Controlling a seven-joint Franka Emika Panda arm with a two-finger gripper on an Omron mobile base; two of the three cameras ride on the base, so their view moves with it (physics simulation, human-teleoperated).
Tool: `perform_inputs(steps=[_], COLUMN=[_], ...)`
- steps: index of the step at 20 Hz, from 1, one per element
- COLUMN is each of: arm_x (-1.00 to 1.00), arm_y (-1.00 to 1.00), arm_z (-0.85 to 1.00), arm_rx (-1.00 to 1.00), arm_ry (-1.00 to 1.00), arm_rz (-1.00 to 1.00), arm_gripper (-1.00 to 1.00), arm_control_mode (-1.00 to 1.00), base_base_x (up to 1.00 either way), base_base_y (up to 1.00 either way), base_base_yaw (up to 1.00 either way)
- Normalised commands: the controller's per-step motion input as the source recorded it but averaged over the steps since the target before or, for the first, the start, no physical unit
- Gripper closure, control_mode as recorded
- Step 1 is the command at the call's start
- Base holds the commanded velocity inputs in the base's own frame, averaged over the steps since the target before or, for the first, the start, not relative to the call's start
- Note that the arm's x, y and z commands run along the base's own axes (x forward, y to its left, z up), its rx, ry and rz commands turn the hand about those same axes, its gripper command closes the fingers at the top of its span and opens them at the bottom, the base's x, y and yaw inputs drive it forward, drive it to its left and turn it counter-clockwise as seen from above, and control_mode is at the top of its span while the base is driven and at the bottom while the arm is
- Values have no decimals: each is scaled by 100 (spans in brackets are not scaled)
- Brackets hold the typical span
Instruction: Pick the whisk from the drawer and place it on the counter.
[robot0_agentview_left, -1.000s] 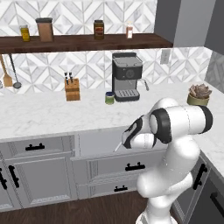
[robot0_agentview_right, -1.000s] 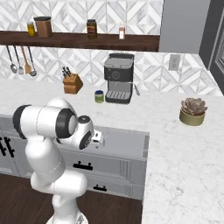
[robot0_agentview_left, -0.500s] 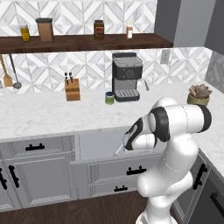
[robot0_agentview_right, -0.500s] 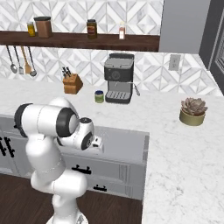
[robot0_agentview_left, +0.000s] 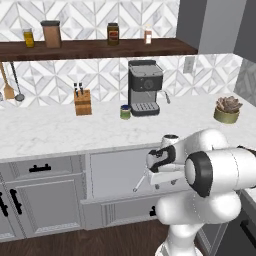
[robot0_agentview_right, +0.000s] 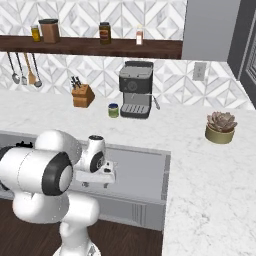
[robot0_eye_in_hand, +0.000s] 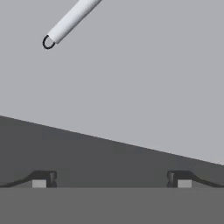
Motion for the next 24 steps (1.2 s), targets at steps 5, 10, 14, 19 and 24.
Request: perform_inputs(steps=[5, 10, 14, 19, 24], arm_x=[60, 75, 69, 27, 1], arm_y=[1, 22, 31, 18, 13], arm_z=[73, 3, 0, -7, -31], arm_rx=[13, 4, 0, 0, 0], arm_ry=[0, 5, 7, 1, 0], arm_rz=[8, 2, 0, -3, -5], arm_gripper=[-100, -100, -100, -100, -100], arm_control_mode=[-100, -100, -100, -100, -100], base_base_x=[0, 0, 0, 0, 0], base_base_y=[0, 0, 0, 0, 0], base_base_yaw=[0, 0, 0, 0, 0])
